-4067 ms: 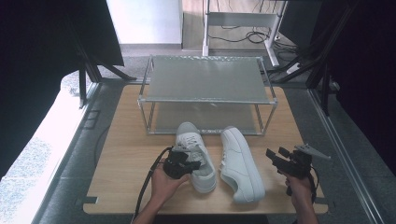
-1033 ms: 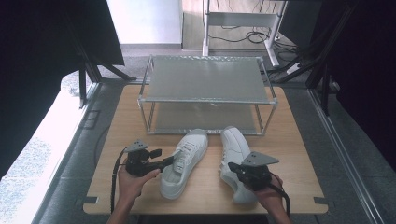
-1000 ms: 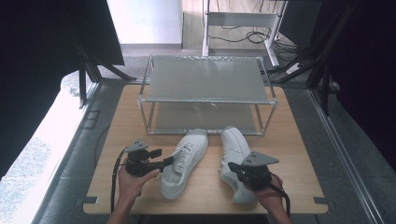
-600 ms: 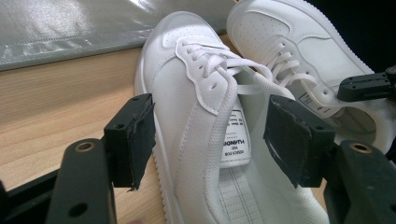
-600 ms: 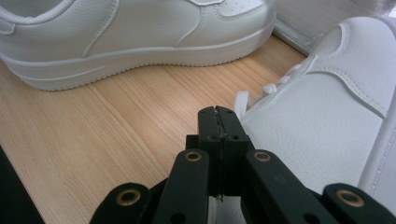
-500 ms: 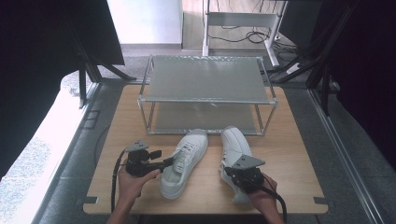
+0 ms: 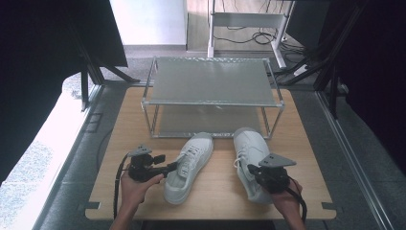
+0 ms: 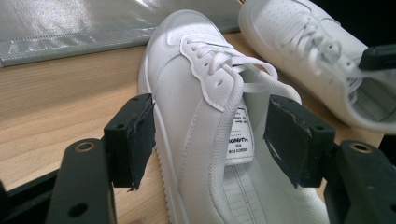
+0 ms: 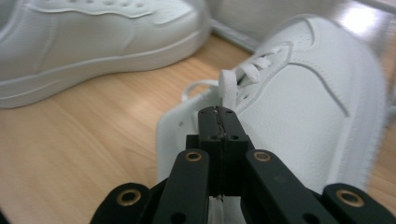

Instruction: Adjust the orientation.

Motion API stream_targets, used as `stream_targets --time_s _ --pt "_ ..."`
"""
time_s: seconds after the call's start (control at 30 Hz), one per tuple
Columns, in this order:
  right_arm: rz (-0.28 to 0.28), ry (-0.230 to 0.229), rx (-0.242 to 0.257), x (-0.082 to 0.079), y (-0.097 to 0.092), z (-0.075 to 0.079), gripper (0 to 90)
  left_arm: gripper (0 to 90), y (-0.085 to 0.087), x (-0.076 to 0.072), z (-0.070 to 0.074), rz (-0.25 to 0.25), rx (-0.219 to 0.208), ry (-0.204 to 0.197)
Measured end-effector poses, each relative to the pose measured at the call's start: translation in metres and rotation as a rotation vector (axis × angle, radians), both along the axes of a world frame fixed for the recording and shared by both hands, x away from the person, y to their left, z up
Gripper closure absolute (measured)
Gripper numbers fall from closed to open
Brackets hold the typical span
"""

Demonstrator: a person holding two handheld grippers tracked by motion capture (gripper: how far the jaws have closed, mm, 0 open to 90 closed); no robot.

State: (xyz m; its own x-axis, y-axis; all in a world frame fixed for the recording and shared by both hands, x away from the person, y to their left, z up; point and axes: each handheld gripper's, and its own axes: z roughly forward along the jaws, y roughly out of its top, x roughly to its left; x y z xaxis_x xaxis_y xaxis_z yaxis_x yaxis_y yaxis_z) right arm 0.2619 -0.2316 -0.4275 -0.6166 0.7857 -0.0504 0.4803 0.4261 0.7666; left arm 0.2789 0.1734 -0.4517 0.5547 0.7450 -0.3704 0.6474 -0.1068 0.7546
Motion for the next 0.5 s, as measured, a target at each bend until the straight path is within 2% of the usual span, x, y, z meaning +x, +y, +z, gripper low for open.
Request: stream_targets --time_s 0.07,0.23,0.3,0.33,0.37,0.4,0.43,0.47,0.5 --pt "-0.028 -0.004 0.011 0.002 -0.011 0.002 90.0 33.7 0.0 0.0 -0.001 -0.005 0.004 -0.001" --pt "-0.093 0.018 0.078 0.011 -0.046 0.004 90.0 33.7 -0.002 0.001 -0.001 -0.005 0.005 0.004" --pt "-0.119 0.036 0.064 0.014 -0.057 0.0 90.0 33.7 -0.002 0.001 -0.003 -0.006 0.01 0.004" --pt "-0.117 0.069 0.053 0.017 -0.059 -0.005 90.0 33.7 -0.003 0.001 -0.003 -0.005 0.011 0.008" --pt "-0.13 0.085 0.019 0.02 -0.06 -0.014 90.0 33.8 -0.003 0.001 -0.003 -0.005 0.011 0.008" --pt "-0.125 0.102 0.044 0.023 -0.061 -0.022 90.0 33.7 -0.004 0.001 -0.003 -0.007 0.01 0.011" --pt "-0.125 0.097 0.084 0.025 -0.061 -0.024 90.0 33.7 -0.004 0.001 -0.002 -0.011 0.014 0.006" --pt "-0.118 0.103 0.087 0.026 -0.06 -0.024 90.0 33.7 -0.003 0.001 -0.002 -0.012 0.014 0.003" --pt "-0.111 0.099 0.062 0.026 -0.057 -0.023 90.0 33.7 -0.003 0.001 -0.002 -0.012 0.014 0.003"
